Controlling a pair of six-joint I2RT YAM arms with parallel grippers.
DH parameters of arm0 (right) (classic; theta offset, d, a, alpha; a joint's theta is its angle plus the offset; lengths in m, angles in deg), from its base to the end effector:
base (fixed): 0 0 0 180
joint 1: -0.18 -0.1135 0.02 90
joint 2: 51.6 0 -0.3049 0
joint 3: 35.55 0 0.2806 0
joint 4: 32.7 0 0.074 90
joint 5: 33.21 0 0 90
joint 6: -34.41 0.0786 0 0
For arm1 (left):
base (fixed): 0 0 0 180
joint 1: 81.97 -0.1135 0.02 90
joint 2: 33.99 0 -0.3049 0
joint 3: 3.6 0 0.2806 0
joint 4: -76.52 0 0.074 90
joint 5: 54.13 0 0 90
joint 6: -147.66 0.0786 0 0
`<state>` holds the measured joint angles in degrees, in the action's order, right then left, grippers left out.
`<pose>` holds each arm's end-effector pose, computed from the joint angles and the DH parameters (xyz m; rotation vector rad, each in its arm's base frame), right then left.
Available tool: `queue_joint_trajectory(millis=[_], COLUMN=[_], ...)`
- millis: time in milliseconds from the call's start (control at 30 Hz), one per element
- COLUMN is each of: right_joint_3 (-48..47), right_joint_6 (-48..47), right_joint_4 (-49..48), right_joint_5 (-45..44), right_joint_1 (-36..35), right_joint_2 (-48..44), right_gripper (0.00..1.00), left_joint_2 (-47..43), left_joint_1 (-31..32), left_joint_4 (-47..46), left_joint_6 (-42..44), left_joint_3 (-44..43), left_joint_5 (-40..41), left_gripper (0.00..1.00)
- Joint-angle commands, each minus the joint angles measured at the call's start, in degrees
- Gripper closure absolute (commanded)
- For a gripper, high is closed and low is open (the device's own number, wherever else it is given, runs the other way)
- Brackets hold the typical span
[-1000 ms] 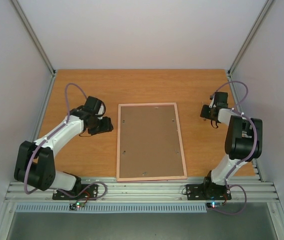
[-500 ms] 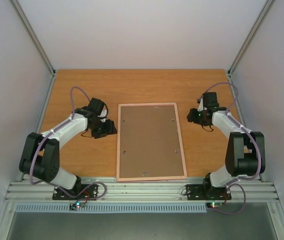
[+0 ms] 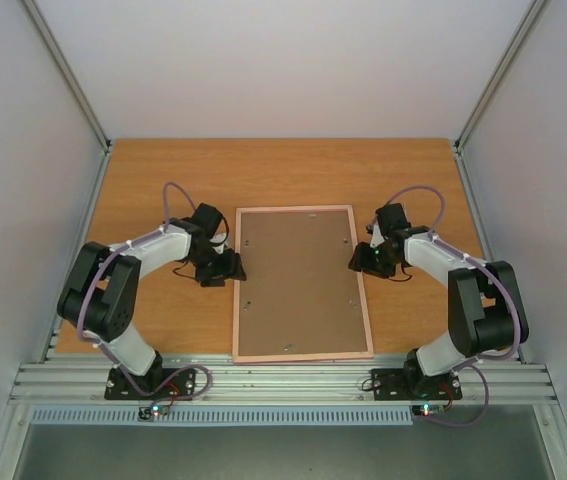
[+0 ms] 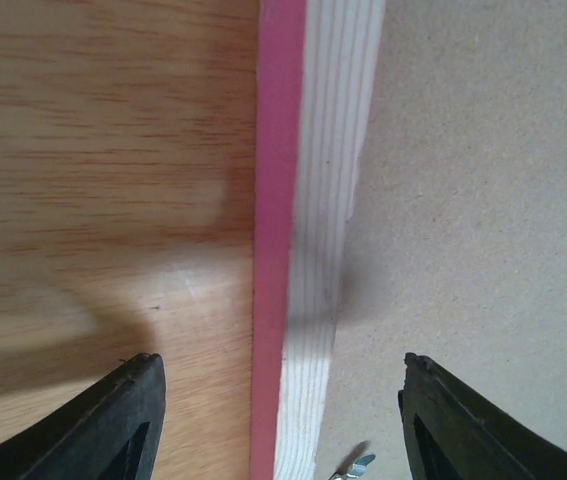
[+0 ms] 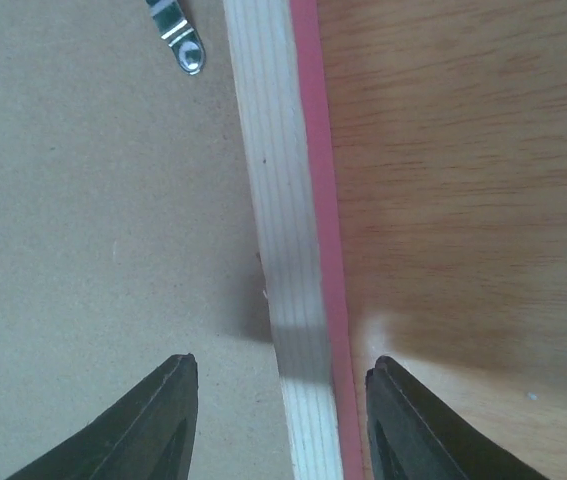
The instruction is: Take the photo out of the frame
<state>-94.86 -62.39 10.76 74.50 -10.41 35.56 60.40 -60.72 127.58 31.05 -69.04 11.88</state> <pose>0.2912 0.0788 0.1459 -0.4930 2.7498 0.4500 0.2812 -0.1437 0.1381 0.0860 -3.0487 0.7003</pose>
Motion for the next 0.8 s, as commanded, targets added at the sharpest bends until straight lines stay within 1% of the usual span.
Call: queue_joint_trajectory(millis=[0,233,433,567,767], right_joint_3=[0.15,-2.13,-7.35,-13.14,-22.38], right_joint_6=[1.53,2.74,2.34,2.11,0.22], right_joint_4=[-1.34,-3.37,-3.52,-3.67,-3.76], right_joint_5=[1.48,4.03,4.52,4.42,2.11], right_joint_1=[-0.71,-1.01,-1.06,-1.04,-0.93], right_joint_2=[2.22,5.3,9.25,13.27,20.92], right_gripper=[0.52,0.55,0.55,0.55,0.54], left_joint_2=[1.88,5.12,8.92,12.36,20.05], left_joint_1=[0.45,0.45,0.45,0.37,-0.76], left_joint_4=[-2.57,-3.49,-3.17,-2.37,-0.62], left_joint_6=[-0.54,-0.77,-0.88,-0.99,-1.0], left_joint_3=[0.42,-1.54,-7.07,-13.22,-25.14], left_joint_5=[-2.92,-4.28,-4.79,-4.23,-3.12], left_gripper=[0.36,0.36,0.36,0.36,0.35])
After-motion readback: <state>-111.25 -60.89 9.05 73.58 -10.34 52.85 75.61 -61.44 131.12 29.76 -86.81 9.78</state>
